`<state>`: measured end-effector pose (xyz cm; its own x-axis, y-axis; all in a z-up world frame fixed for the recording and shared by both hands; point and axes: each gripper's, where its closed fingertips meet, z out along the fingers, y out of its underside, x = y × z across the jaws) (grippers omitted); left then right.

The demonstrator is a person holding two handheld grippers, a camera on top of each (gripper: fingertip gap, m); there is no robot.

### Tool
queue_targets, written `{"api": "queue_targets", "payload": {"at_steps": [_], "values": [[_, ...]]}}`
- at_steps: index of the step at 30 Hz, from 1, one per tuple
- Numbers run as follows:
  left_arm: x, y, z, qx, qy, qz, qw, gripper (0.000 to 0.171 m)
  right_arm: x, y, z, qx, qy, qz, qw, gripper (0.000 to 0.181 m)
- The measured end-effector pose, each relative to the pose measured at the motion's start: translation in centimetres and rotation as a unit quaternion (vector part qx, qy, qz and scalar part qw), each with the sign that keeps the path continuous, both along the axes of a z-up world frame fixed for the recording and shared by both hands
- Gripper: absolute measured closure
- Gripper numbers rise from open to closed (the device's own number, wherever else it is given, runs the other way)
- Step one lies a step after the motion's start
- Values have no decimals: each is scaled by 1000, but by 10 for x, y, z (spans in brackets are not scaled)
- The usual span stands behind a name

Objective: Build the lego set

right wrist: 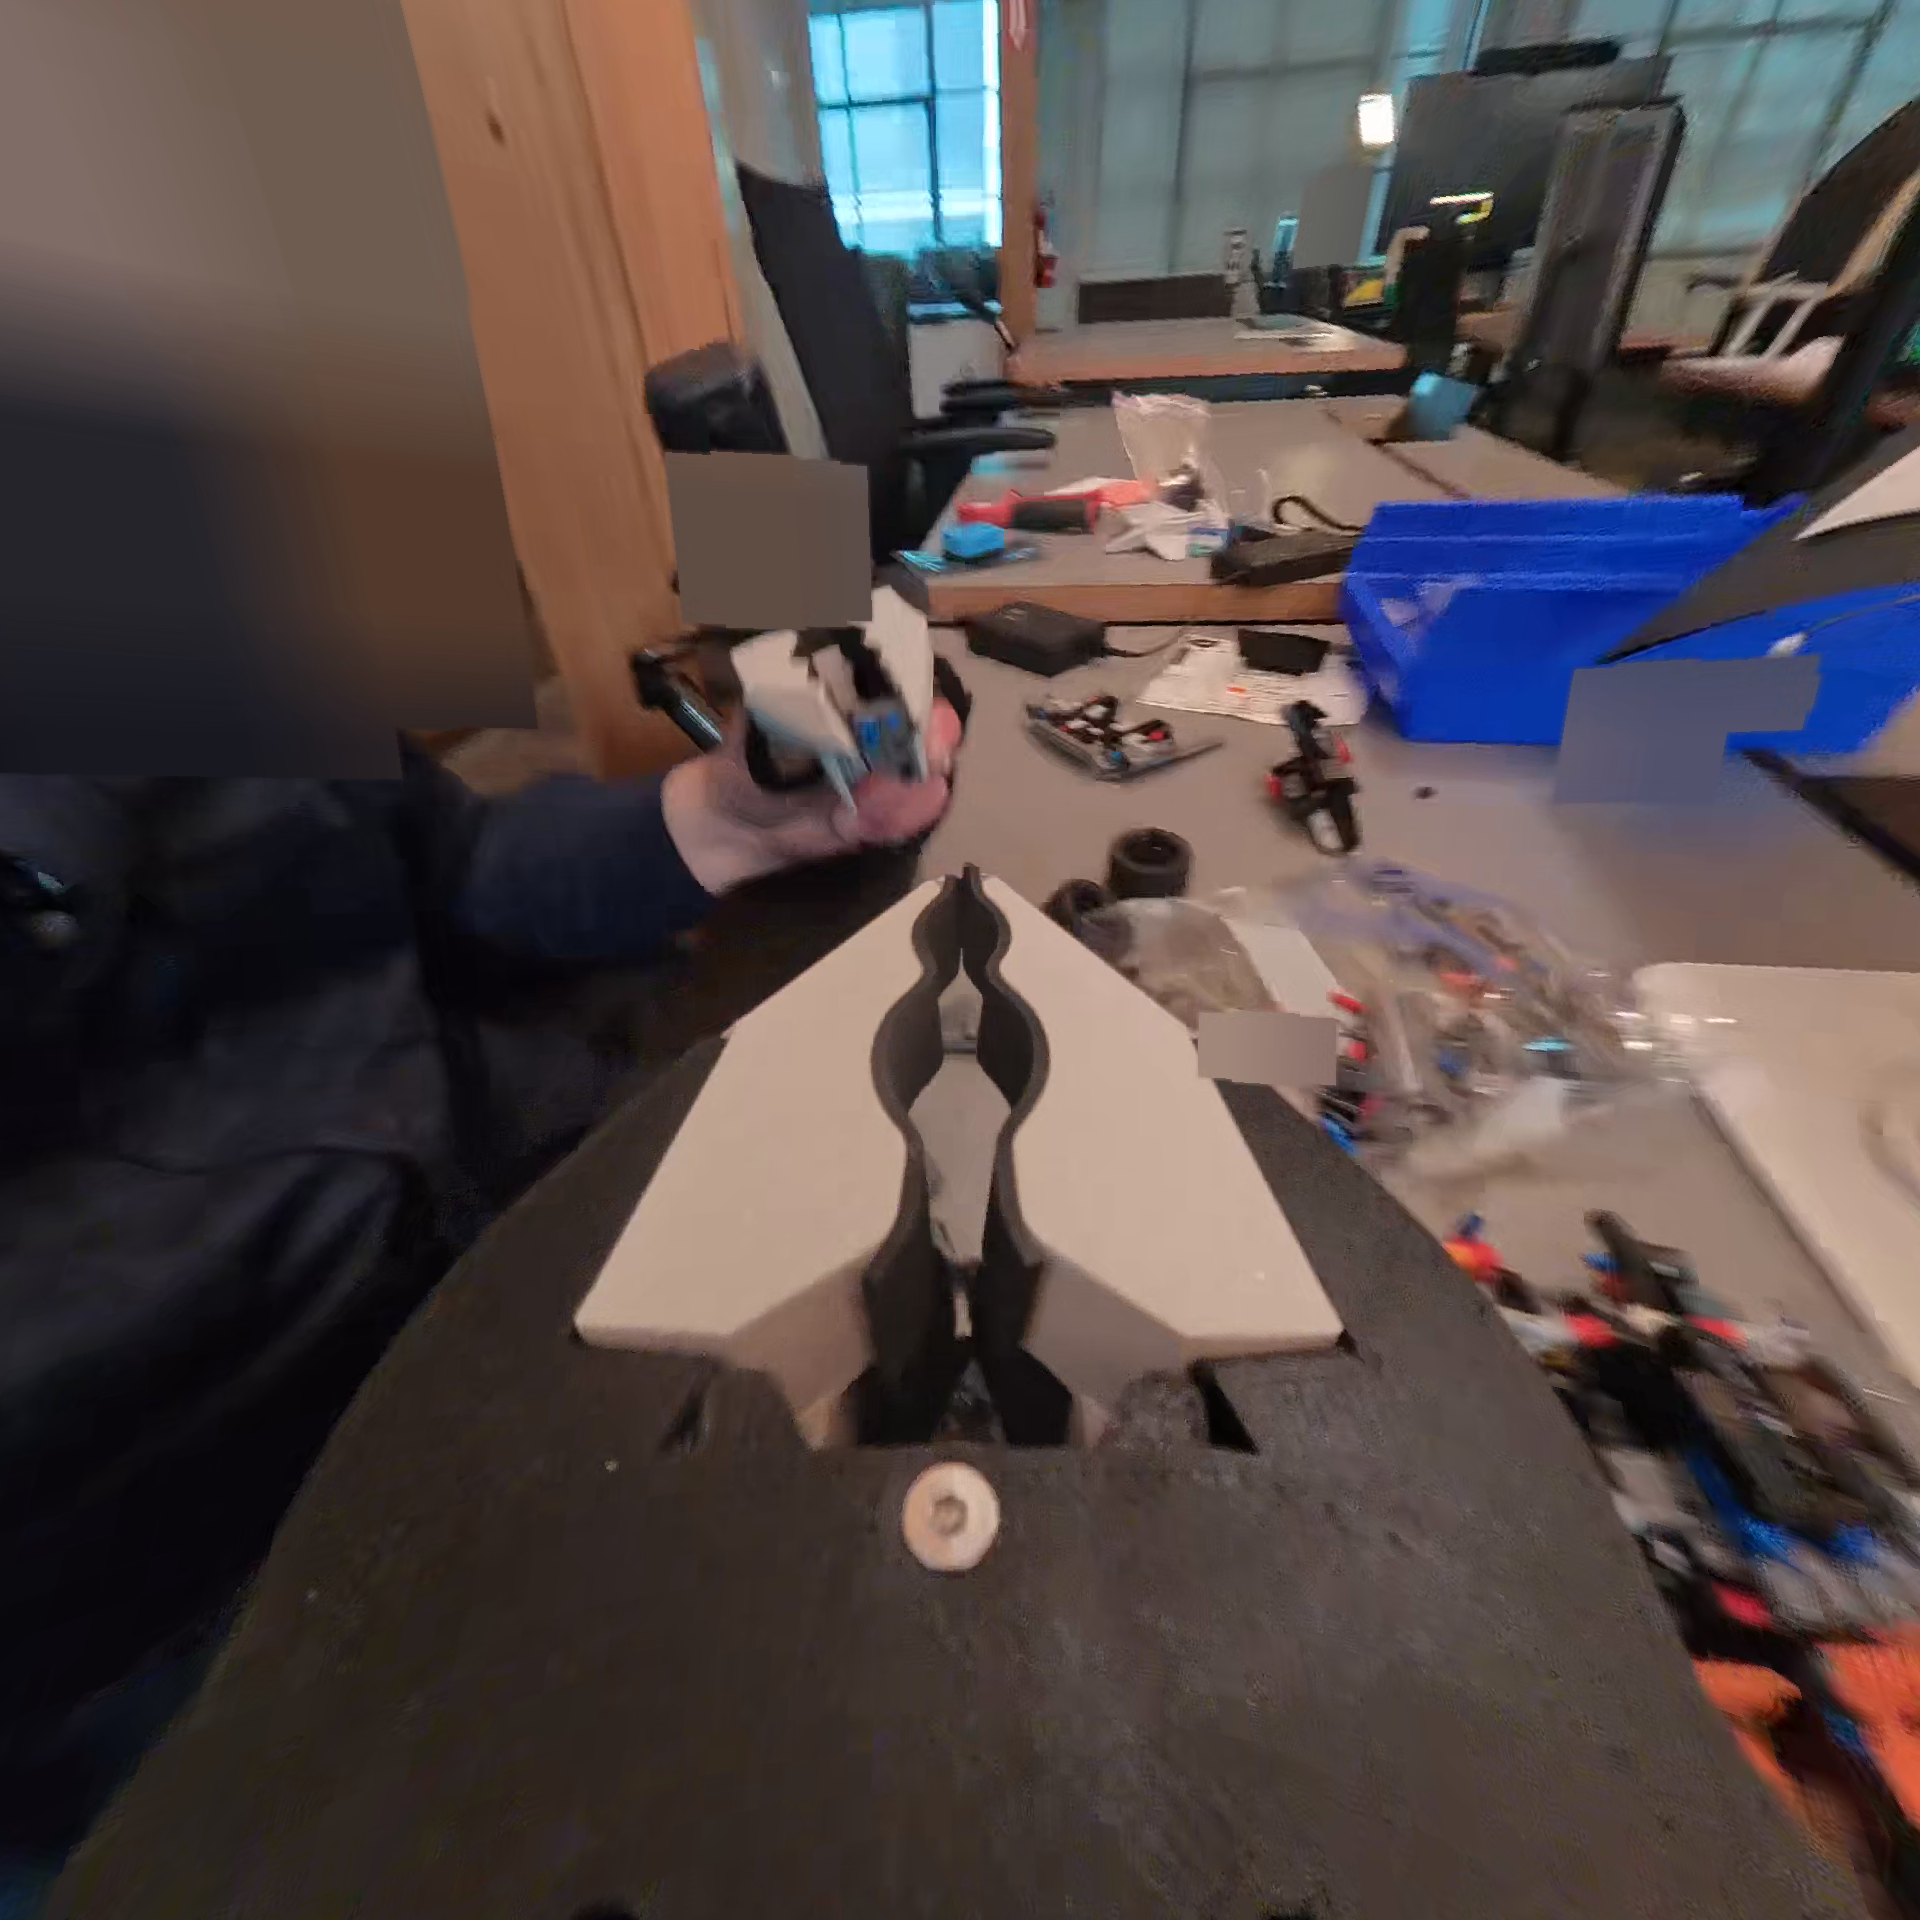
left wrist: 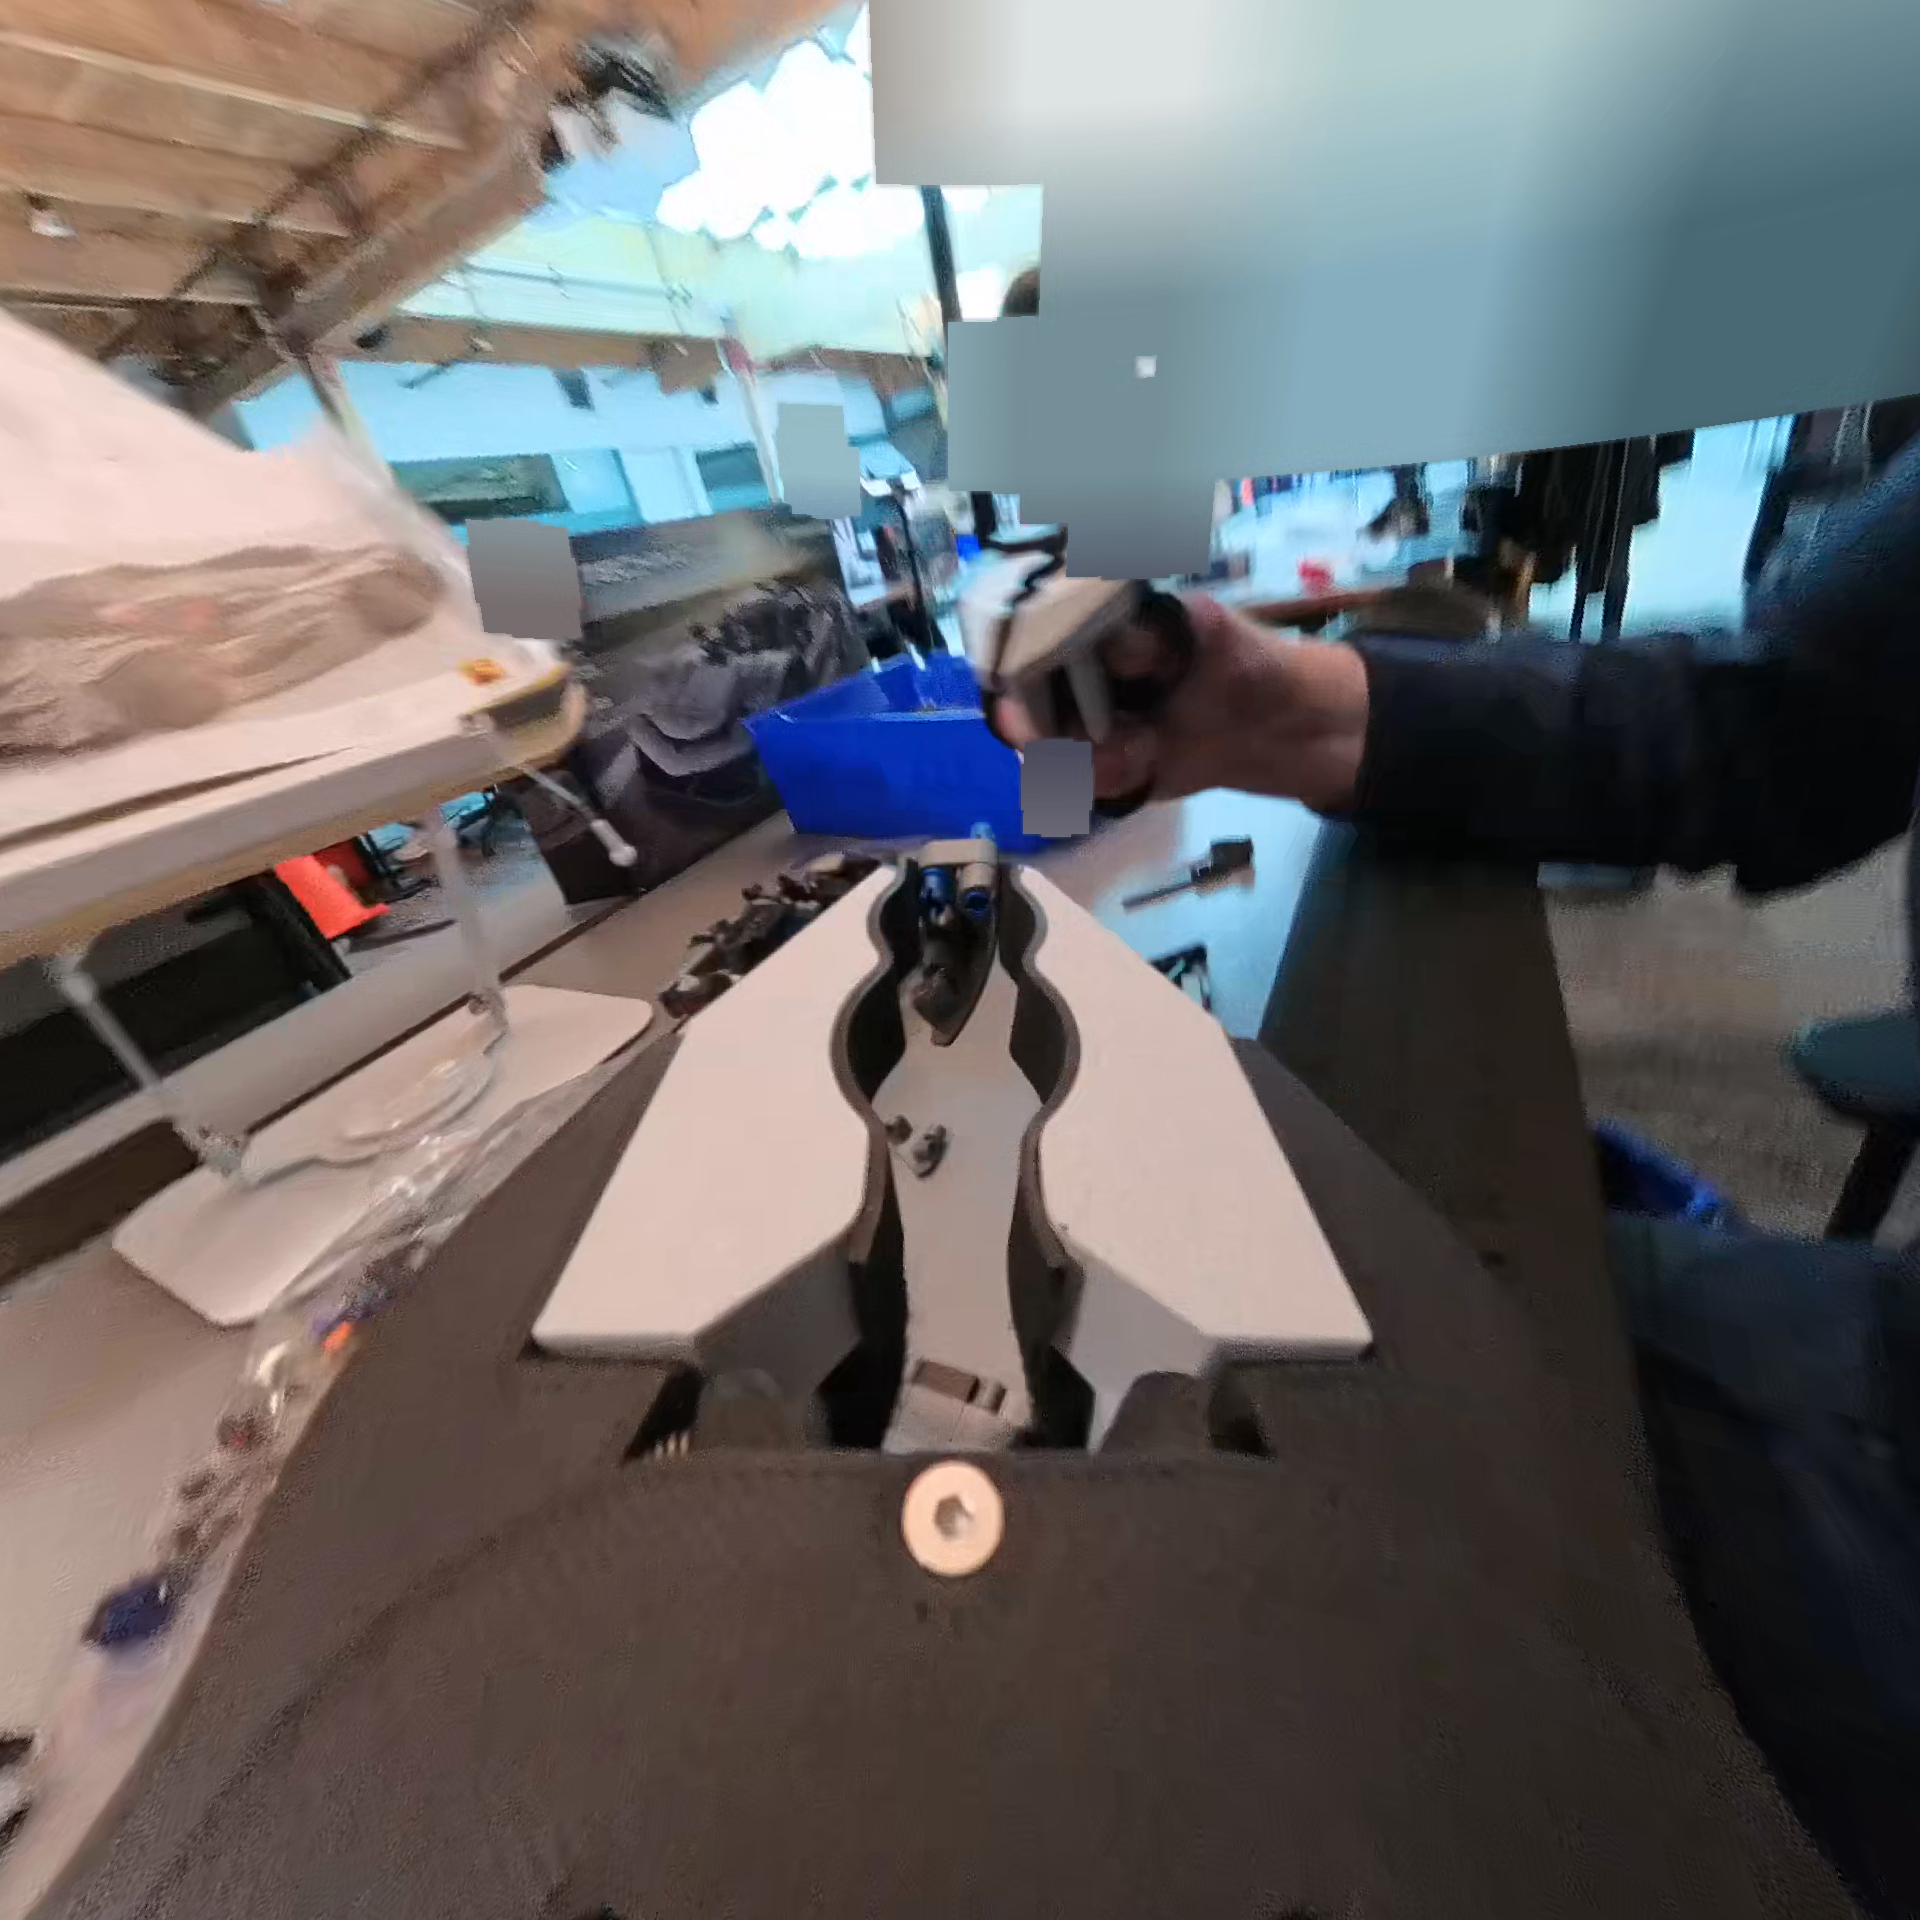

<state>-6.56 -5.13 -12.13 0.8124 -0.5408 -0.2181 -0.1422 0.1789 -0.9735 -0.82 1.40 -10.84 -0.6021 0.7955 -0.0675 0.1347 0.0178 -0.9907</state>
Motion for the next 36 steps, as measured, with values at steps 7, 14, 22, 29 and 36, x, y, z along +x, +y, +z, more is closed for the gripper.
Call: {"api": "queue_targets", "payload": {"at_steps": [7, 14, 22, 29, 36], "values": [[-7, 6, -3, 8, 22, 32, 999, 159, -17, -5, -30, 48, -50, -14, 998, 171], [-2, 16, -10, 4, 67, 66, 996, 159, -13, 11, -10, 62, -2, -67, 996, 167], [9, 28, 0, -14, 67, 76, 995, 159, 53, 98, 46, -60, 118, -183, 974, 149], [47, 52, 22, -2, 63, 26, 998, 159, 42, 44, 28, -73, 94, -124, 985, 143], [70, 61, 18, 102, 241, 106, 959, 158, 13, -5, 5, -207, 1, -19, 978, 134]]}}
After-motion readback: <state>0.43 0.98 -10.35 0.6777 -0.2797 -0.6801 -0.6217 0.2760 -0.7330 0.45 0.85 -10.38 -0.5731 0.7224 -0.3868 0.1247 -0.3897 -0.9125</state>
